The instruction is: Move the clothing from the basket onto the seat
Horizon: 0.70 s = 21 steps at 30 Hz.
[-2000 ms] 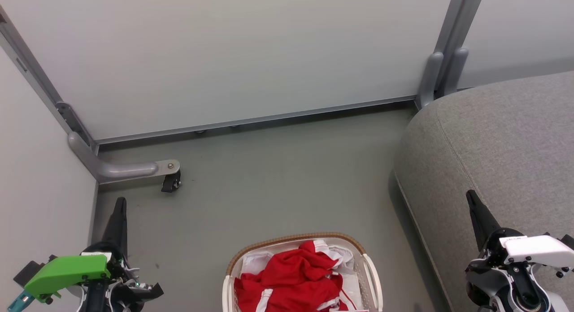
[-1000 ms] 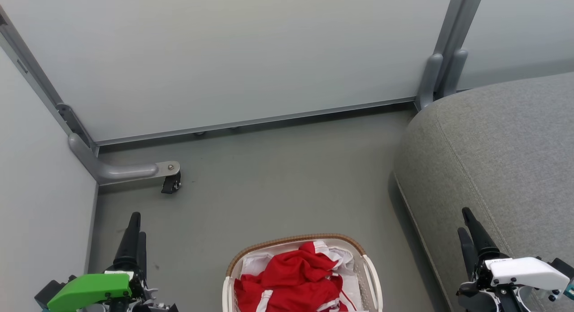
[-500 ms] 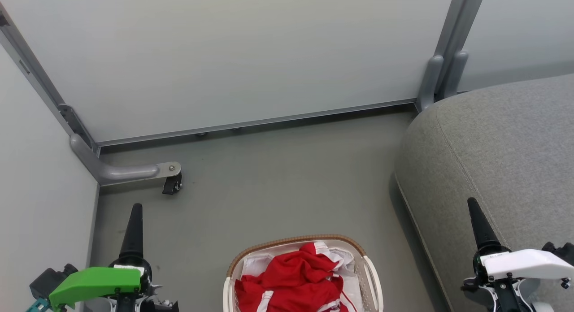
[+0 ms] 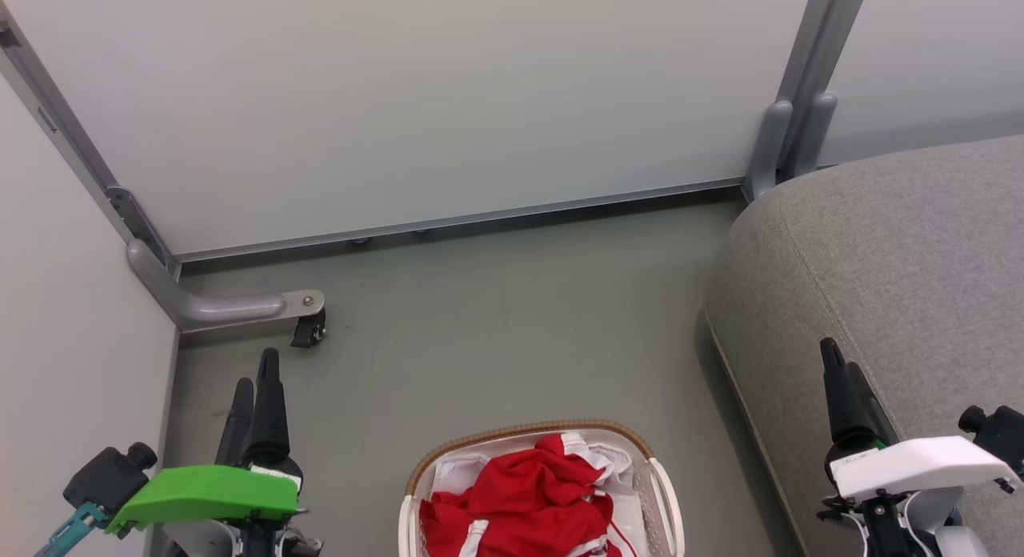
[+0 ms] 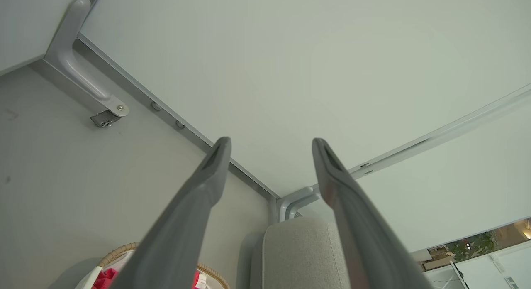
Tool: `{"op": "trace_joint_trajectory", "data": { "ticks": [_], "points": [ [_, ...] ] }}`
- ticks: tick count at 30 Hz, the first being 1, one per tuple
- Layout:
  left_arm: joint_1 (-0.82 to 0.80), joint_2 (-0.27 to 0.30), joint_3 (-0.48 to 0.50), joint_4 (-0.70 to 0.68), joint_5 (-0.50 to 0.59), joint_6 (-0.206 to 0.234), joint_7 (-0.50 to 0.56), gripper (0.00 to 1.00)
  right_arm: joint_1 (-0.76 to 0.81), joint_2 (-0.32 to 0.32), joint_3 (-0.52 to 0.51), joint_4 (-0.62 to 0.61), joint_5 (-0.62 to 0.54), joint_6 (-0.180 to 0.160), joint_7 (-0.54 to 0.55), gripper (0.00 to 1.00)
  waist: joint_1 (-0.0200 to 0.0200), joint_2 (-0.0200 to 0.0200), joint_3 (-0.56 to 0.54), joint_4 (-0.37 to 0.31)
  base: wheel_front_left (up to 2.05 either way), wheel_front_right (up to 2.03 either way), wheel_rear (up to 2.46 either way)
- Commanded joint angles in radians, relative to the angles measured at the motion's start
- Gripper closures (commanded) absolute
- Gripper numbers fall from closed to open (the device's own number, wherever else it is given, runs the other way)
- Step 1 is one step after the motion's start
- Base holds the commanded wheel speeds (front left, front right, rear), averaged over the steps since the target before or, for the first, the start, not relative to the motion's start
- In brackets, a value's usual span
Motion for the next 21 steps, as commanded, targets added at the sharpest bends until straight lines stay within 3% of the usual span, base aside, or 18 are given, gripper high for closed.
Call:
{"op": "trace_joint_trajectory", "data": {
  "ticks": [1,10,21],
  "points": [
    [0.003,0.006,-0.007,-0.020,0.046,0.004,-0.012,0.00,0.001,-0.008,0.005,-0.022,-0.043,0.000,-0.011,0.00,0.0000,0.0000,-0.001,0.000,0.00,0.00,0.00],
    [0.032,0.007,-0.026,-0.025,0.229,0.019,-0.043,0.00,0.015,-0.009,0.036,-0.039,-0.220,0.000,-0.042,0.00,0.0000,0.0000,-0.003,0.000,0.00,0.00,0.00],
    [0.057,0.008,-0.027,-0.019,0.371,0.031,-0.075,0.00,0.022,-0.011,0.053,-0.037,-0.371,0.000,-0.074,0.00,0.0000,0.0000,-0.004,0.003,0.00,0.00,0.00]
  ]
}}
